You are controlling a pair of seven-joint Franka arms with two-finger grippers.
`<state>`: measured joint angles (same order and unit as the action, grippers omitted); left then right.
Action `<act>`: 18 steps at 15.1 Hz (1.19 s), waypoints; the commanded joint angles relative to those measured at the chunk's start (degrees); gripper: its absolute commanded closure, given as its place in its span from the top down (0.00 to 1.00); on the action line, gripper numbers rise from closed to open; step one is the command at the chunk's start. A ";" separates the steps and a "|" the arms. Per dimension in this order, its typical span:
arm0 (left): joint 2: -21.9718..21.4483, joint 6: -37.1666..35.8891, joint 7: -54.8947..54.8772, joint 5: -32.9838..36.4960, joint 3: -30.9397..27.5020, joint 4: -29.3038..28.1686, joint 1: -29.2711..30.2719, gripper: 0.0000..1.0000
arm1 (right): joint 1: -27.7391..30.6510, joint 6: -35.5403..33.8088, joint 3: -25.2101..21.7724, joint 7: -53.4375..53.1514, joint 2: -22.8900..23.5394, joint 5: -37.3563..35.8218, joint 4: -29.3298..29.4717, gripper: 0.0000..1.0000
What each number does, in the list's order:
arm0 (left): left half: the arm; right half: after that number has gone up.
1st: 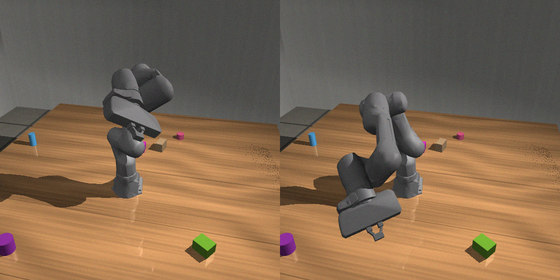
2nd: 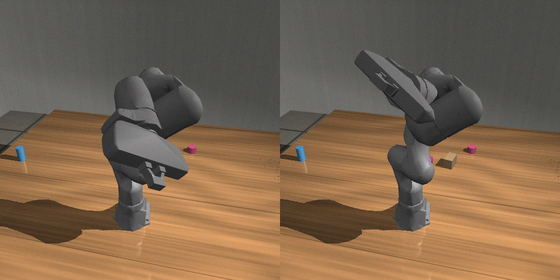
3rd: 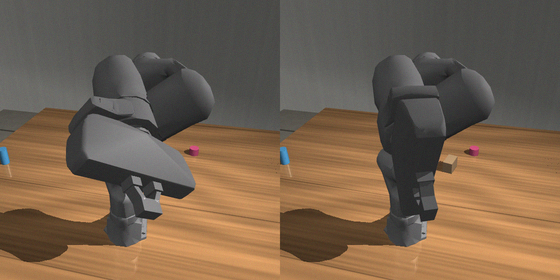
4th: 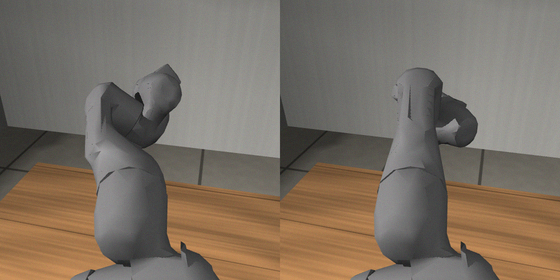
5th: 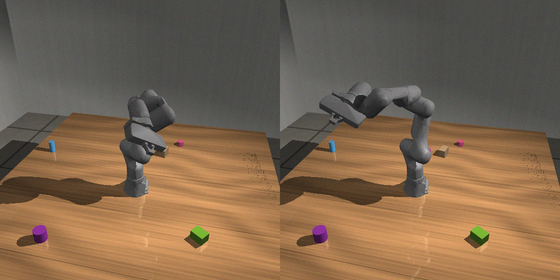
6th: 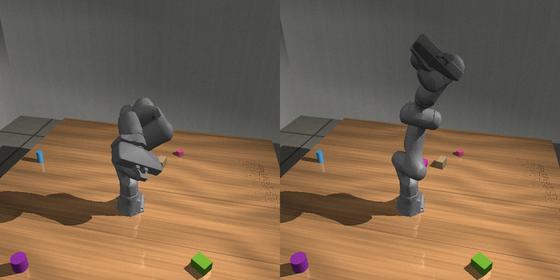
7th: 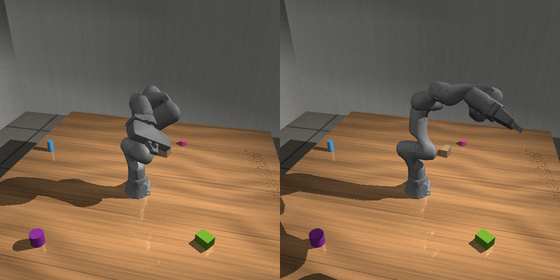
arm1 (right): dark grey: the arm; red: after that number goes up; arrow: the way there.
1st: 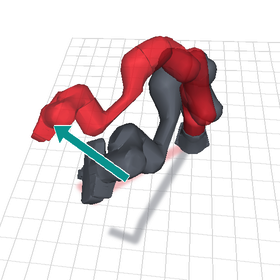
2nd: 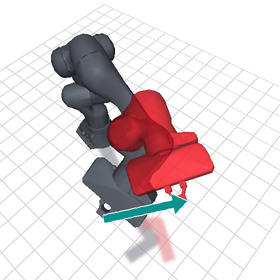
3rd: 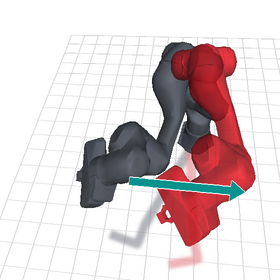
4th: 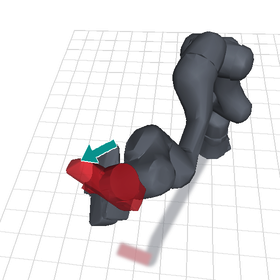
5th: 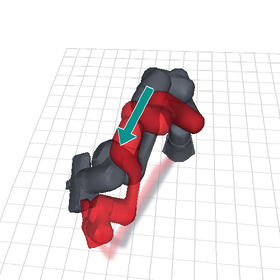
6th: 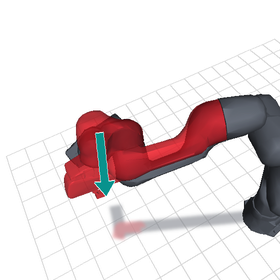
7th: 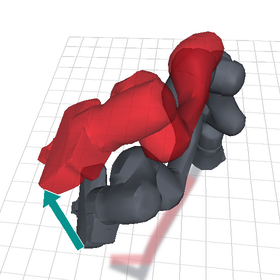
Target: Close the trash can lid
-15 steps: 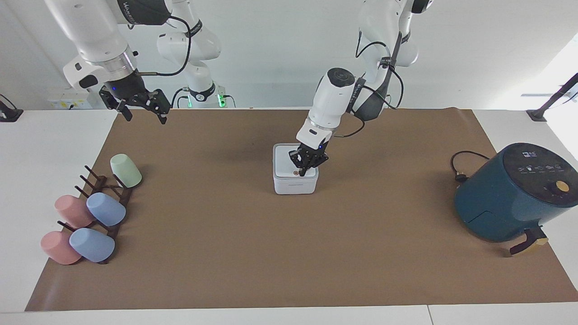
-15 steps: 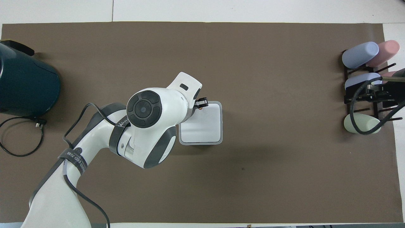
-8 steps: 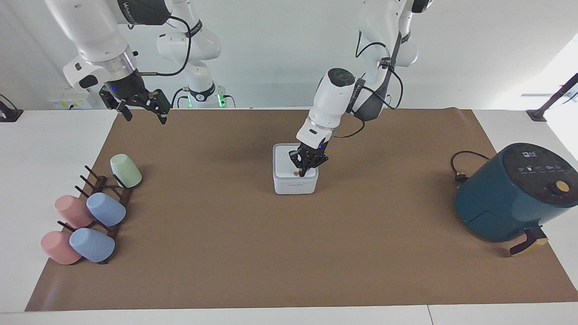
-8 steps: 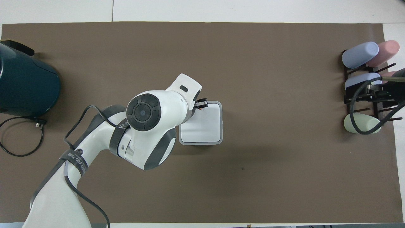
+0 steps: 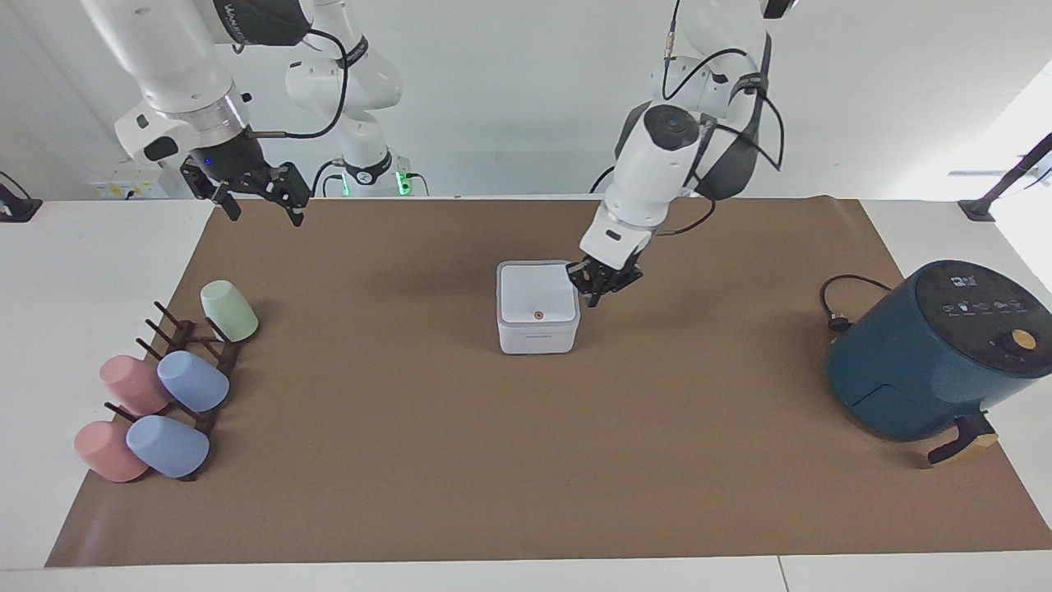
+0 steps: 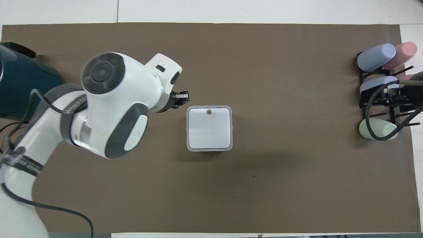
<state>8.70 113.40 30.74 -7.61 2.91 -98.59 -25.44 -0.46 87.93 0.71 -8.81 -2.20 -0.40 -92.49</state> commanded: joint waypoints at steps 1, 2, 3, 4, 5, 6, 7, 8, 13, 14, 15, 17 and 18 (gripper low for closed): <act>-4.55 -6.59 -7.94 -0.47 0.26 0.42 6.77 1.00 | 0.46 0.22 0.26 1.25 0.00 -0.04 -0.15 1.00; -5.78 -8.88 -11.90 -0.47 0.17 0.68 9.50 1.00 | 0.46 0.22 0.26 1.25 0.00 -0.04 -0.15 1.00; -7.10 -10.90 -15.24 -0.38 0.17 0.68 11.88 1.00 | 0.46 0.22 0.26 1.25 0.00 -0.04 -0.15 1.00; -8.25 -12.75 -18.50 0.05 0.08 0.68 13.82 1.00 | 0.46 0.22 0.26 1.25 0.00 -0.04 -0.15 1.00; -9.30 -14.34 -21.05 0.93 0.08 0.68 15.40 1.00 | 0.46 0.22 0.26 1.25 0.00 0.04 -0.15 1.00; -10.18 -15.92 -24.04 2.50 0.17 0.59 17.16 1.00 | 0.46 0.22 0.26 1.25 0.00 0.04 -0.15 1.00; -11.06 -17.33 -26.59 3.47 0.08 0.68 18.31 1.00 | 0.46 0.22 0.26 1.25 0.00 -0.04 -0.15 1.00; -11.94 -18.99 -28.62 4.53 0.08 0.68 19.45 1.00 | 0.46 0.22 0.26 1.25 0.00 -0.04 -0.15 1.00; -13.97 -29.10 -31.62 7.09 -0.27 3.66 21.22 1.00 | 0.46 0.22 0.26 1.16 0.00 -0.04 -0.15 1.00; -14.58 -30.07 -31.62 7.09 -0.27 3.24 21.22 1.00 | 0.46 0.22 0.26 1.25 0.00 -0.04 -0.15 1.00; -15.19 -30.26 -31.62 7.09 -0.18 2.53 21.22 1.00 | 0.46 0.22 0.26 1.16 0.00 -0.04 -0.15 1.00; -16.51 -29.12 -31.89 7.00 -0.18 -0.45 21.05 1.00 | 0.46 0.22 0.26 1.16 0.00 -0.04 -0.15 1.00; -16.69 -27.55 -31.80 7.00 -0.18 -1.42 20.87 1.00 | 0.46 0.22 0.26 1.25 0.00 -0.04 -0.15 1.00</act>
<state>-6.32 84.46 -0.04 -1.69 2.37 -96.86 -4.80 -0.46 87.93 0.71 -8.81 -2.20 -0.40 -92.49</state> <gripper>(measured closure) 0.000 0.000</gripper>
